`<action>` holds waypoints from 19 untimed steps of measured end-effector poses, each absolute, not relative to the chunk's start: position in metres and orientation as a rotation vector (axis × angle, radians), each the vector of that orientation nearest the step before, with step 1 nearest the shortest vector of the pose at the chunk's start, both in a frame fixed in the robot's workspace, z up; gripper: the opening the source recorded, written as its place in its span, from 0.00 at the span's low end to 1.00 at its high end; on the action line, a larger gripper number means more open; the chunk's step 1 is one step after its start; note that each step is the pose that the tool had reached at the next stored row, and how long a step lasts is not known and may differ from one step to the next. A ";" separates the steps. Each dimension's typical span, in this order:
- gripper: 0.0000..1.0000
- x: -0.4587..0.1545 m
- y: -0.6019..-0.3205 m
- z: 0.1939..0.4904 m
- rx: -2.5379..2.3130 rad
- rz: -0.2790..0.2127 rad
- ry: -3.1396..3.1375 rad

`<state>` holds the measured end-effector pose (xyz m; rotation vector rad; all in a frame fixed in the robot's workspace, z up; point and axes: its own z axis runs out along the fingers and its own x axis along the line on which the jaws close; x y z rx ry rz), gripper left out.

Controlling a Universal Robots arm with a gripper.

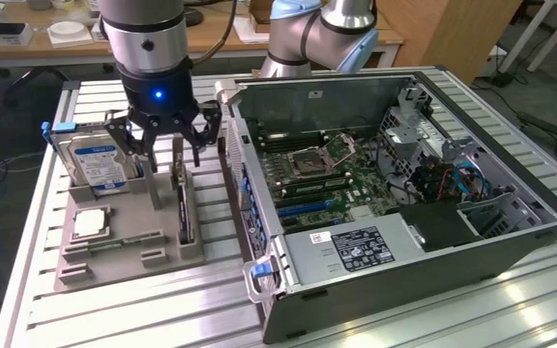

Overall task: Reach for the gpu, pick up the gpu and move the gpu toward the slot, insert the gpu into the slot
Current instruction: 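Pick up the gpu and move the gpu toward the slot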

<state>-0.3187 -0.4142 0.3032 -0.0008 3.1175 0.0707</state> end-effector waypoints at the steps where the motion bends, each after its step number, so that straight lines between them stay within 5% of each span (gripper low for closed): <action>1: 0.65 -0.319 -0.414 0.301 -0.001 0.071 3.117; 19: 0.65 -0.319 -0.419 0.278 -0.007 0.071 3.118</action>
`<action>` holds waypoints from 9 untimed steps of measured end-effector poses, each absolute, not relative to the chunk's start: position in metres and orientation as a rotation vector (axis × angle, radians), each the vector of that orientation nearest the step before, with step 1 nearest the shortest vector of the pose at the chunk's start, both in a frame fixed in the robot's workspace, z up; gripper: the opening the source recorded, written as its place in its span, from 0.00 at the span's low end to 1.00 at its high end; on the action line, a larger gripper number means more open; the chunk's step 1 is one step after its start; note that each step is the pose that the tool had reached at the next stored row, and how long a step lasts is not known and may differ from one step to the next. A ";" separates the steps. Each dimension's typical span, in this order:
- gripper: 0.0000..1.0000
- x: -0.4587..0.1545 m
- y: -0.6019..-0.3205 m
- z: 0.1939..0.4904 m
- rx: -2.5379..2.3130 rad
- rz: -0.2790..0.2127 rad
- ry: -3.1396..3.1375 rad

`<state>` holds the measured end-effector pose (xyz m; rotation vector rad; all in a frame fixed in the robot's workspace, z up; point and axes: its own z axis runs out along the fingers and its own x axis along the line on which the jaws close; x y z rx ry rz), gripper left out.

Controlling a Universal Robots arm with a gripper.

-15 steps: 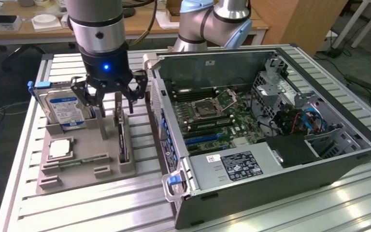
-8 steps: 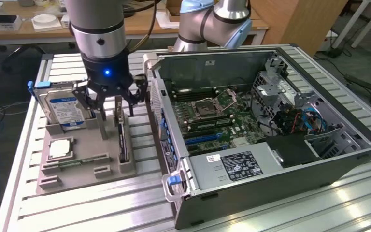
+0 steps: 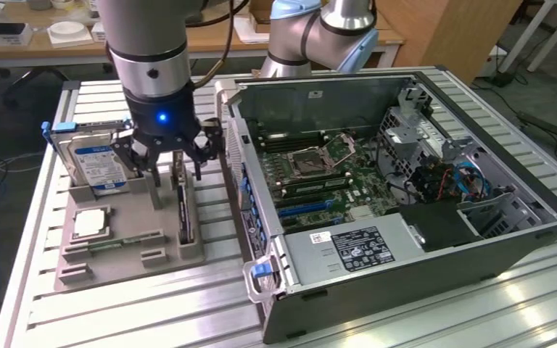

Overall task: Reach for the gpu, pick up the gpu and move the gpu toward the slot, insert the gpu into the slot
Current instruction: 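Pick up the gpu and move the gpu toward the slot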

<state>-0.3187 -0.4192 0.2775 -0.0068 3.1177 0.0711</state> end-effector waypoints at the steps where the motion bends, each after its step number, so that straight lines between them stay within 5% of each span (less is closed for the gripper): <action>1: 0.65 -0.319 -0.420 0.277 -0.007 0.071 3.118; 9: 0.65 -0.319 -0.423 0.266 -0.008 0.071 3.118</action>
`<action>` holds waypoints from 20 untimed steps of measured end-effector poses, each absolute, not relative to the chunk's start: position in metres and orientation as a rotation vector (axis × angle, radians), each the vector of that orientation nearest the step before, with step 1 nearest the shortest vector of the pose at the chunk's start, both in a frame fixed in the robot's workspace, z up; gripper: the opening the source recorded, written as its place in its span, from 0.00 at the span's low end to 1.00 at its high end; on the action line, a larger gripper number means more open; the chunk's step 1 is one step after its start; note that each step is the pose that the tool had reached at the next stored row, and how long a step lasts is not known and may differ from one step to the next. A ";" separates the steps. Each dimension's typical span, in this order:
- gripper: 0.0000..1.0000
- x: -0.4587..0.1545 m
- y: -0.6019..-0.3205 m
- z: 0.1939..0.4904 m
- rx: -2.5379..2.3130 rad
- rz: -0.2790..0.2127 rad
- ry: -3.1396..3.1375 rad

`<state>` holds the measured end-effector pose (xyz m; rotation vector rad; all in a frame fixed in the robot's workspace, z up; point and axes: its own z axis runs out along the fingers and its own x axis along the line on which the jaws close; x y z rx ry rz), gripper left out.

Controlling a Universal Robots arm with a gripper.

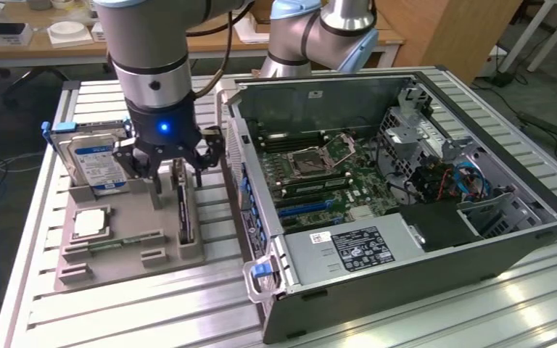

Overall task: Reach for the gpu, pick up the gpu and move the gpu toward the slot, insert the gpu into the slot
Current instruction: 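Pick up the gpu and move the gpu toward the slot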

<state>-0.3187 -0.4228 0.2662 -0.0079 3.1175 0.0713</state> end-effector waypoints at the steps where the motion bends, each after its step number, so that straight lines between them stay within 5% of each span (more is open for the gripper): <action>1: 0.65 -0.319 -0.423 0.265 -0.008 0.071 3.118; 20: 0.65 -0.319 -0.424 0.241 -0.009 0.071 3.118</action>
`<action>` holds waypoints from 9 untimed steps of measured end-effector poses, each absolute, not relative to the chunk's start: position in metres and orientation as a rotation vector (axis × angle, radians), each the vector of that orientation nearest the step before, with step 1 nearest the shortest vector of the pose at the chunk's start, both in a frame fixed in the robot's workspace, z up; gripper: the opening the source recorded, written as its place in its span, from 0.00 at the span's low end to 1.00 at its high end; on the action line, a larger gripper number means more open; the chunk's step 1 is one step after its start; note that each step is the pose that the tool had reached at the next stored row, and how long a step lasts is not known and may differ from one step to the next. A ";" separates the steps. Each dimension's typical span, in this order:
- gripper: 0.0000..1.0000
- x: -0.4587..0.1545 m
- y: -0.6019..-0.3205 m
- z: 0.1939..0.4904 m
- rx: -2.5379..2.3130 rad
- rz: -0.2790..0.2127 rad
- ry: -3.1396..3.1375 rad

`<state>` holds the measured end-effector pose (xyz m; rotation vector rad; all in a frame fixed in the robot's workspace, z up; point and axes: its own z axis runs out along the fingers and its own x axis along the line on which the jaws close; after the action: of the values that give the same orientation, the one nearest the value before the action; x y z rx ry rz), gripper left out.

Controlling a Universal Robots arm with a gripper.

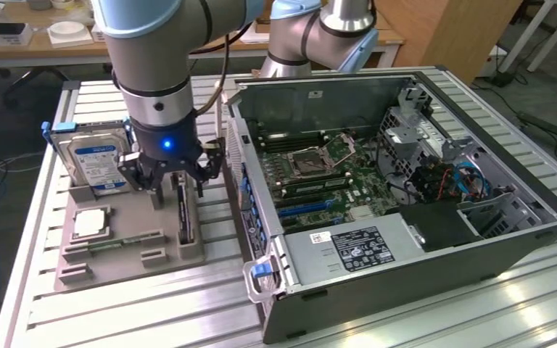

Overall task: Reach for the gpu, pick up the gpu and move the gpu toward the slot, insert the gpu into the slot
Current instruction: 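Pick up the gpu and move the gpu toward the slot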

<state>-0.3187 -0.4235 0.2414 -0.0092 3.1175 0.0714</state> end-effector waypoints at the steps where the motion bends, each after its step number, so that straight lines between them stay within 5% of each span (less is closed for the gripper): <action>1: 0.65 -0.319 -0.423 0.240 -0.009 0.071 3.118; 9: 0.65 -0.319 -0.424 0.230 -0.009 0.071 3.118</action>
<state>-0.3187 -0.4235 0.2300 -0.0092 3.1175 0.0714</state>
